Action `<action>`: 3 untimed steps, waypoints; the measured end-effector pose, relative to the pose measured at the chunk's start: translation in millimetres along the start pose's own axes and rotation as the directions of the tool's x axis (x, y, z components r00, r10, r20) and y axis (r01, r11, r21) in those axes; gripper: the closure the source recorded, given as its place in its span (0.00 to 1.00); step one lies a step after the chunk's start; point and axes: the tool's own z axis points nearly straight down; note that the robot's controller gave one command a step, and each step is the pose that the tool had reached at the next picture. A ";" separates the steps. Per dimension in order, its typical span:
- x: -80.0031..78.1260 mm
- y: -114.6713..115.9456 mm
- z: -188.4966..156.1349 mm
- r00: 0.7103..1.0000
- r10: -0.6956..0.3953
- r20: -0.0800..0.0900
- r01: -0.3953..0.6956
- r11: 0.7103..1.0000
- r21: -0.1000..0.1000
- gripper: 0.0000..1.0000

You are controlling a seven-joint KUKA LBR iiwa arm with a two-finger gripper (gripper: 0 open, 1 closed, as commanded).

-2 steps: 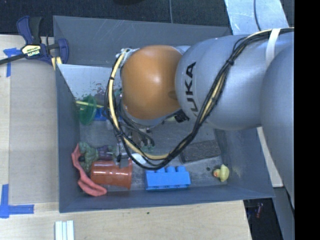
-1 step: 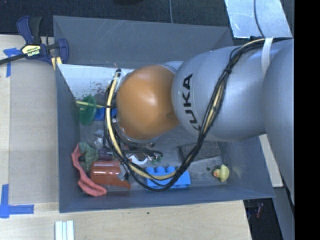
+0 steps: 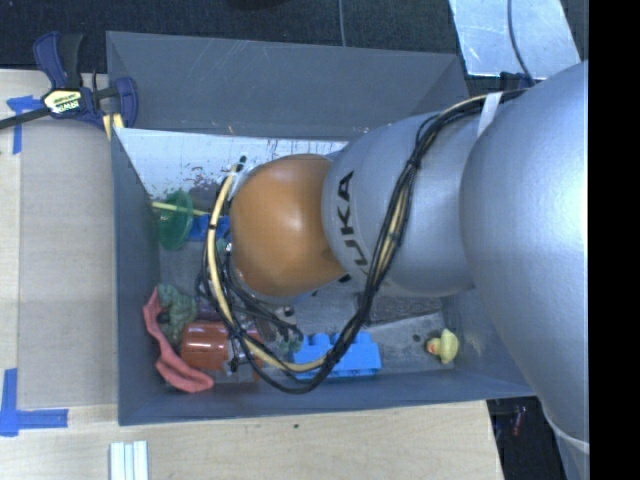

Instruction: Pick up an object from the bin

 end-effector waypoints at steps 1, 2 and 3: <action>2.9 -2.5 43.3 0.965 -0.264 0.004 0.264 0.965 0.000 0.00; -26.9 -10.4 53.5 0.997 0.077 0.018 -0.076 0.997 -0.012 1.00; -26.9 -10.5 53.6 0.997 0.077 0.018 -0.077 0.997 -0.012 1.00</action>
Offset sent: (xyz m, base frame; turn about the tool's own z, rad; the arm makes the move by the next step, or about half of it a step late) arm 0.0253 -0.0101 -0.0601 0.0828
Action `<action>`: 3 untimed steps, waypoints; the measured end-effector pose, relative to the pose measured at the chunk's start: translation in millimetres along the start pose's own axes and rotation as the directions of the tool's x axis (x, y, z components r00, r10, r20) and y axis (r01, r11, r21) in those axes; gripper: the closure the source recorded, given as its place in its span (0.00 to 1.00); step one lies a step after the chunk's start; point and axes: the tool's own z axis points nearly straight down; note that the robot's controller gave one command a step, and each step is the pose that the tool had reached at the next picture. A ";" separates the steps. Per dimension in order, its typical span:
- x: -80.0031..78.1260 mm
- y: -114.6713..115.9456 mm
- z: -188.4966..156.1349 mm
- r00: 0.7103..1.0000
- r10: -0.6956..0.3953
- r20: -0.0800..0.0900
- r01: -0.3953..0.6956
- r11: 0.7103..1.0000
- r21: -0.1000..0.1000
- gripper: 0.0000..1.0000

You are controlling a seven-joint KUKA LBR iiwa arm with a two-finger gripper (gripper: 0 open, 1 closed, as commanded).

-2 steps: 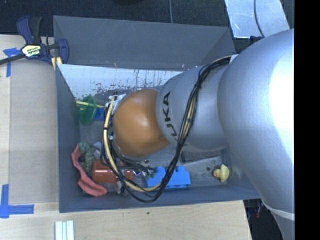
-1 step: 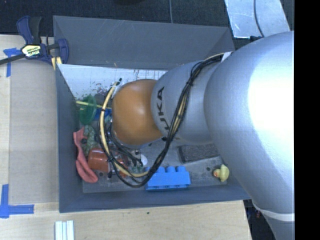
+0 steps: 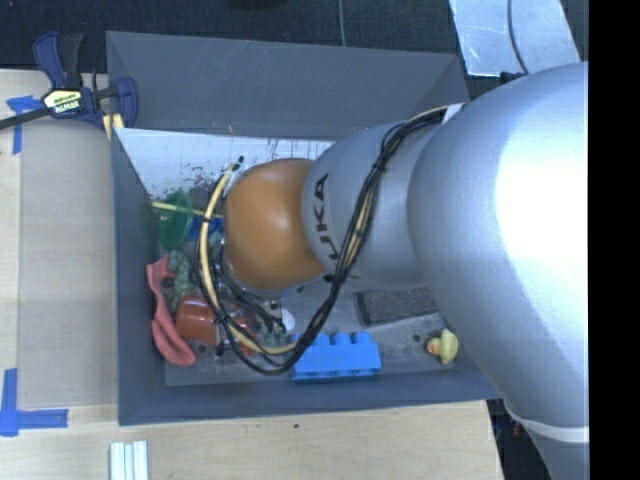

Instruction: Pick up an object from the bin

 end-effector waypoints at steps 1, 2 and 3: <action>2.8 -0.6 -14.8 1.000 0.001 -0.010 -0.001 1.000 0.003 1.00; 0.9 -1.4 -50.4 1.000 0.002 -0.005 -0.002 1.000 0.003 1.00; 0.2 -1.3 -71.3 1.000 0.002 -0.004 -0.002 1.000 0.003 1.00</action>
Offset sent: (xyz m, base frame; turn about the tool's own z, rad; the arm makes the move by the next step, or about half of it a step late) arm -0.0018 -0.0006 0.0682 0.0002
